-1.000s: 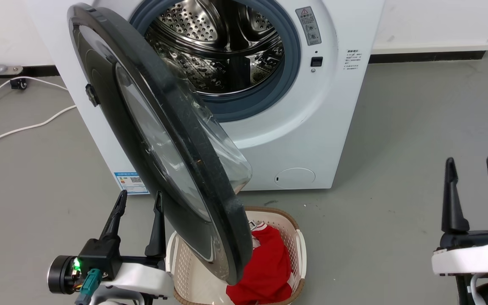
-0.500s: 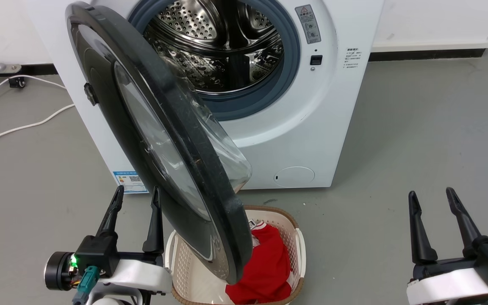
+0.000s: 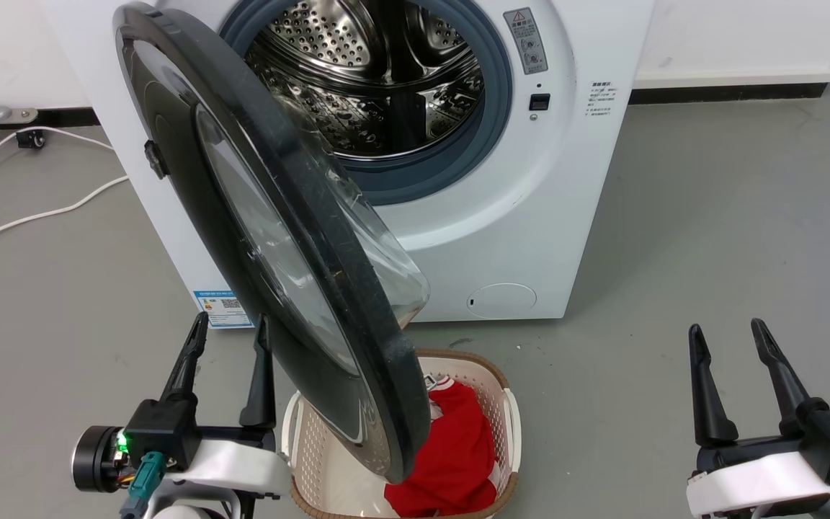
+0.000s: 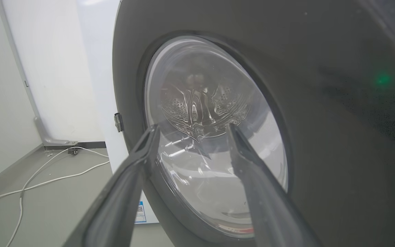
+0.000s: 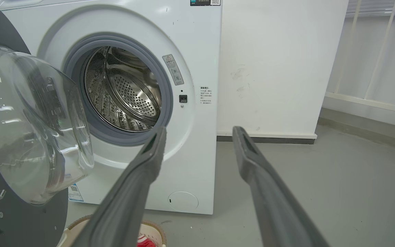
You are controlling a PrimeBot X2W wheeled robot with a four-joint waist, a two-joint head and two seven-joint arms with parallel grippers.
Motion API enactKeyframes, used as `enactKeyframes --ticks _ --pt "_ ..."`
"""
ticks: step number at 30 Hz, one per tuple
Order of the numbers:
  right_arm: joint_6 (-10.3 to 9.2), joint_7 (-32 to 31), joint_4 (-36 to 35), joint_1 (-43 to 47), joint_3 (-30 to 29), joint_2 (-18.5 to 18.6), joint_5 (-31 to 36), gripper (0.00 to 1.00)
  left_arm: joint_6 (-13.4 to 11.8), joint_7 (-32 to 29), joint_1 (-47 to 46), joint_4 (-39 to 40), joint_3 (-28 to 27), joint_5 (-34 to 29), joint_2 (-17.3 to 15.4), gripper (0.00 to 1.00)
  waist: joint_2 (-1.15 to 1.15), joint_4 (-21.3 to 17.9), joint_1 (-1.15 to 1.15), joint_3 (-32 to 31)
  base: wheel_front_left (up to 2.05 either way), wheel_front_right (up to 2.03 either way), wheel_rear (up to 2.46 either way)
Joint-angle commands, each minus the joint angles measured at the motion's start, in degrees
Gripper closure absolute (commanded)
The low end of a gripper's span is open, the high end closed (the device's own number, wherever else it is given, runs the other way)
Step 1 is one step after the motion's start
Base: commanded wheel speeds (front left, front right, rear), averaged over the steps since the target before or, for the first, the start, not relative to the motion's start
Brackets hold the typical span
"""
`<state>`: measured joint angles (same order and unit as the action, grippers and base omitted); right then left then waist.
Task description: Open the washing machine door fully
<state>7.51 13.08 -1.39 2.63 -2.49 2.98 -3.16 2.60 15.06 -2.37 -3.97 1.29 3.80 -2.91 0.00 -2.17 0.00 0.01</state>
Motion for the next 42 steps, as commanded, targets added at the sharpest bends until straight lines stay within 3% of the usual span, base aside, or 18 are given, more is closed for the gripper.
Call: enactKeyframes --ticks 1,2,14,23,30,36,42 --pt "-0.04 0.2 0.2 -0.6 0.2 -0.2 -0.2 0.00 -0.2 0.2 -0.6 0.7 -0.3 0.2 0.0 0.52 0.00 0.0 0.00 0.0 0.00 0.00 0.00" --pt "-0.04 0.3 0.3 -0.6 0.2 -0.2 -0.4 0.00 -0.3 0.2 -0.5 0.8 -0.3 0.2 0.0 1.00 0.00 0.0 0.00 0.0 0.00 0.00 0.00" --pt "-0.04 0.5 0.7 -0.7 0.2 -0.2 -1.3 0.00 -0.4 0.2 -1.5 4.5 -0.8 -0.7 0.0 1.00 0.00 0.0 0.00 -0.1 0.00 0.00 0.00" --pt "-0.04 0.2 1.4 -0.6 -0.2 -0.2 -1.6 0.00 -2.1 0.2 -5.5 17.1 -1.4 -3.3 -1.1 1.00 0.00 0.2 0.00 -0.4 0.00 0.00 0.00" --pt "-0.04 0.1 1.5 -0.2 -0.3 -0.2 -1.8 0.00 -1.9 0.2 -7.7 23.9 -0.7 -4.2 -1.9 1.00 0.00 0.1 0.00 -0.8 0.00 0.00 0.00" --pt "-0.04 -0.2 1.4 0.1 -0.5 -0.2 -1.8 0.00 -0.7 -1.1 -8.9 29.5 2.4 -4.3 -1.9 1.00 0.00 0.0 0.00 -0.9 0.00 0.00 0.00" --pt "-0.04 -0.7 1.1 0.5 -0.8 -0.2 -1.8 0.00 1.2 -4.5 -9.9 33.2 9.3 -3.3 -1.2 1.00 0.00 0.2 0.00 -0.9 0.00 0.00 0.00"
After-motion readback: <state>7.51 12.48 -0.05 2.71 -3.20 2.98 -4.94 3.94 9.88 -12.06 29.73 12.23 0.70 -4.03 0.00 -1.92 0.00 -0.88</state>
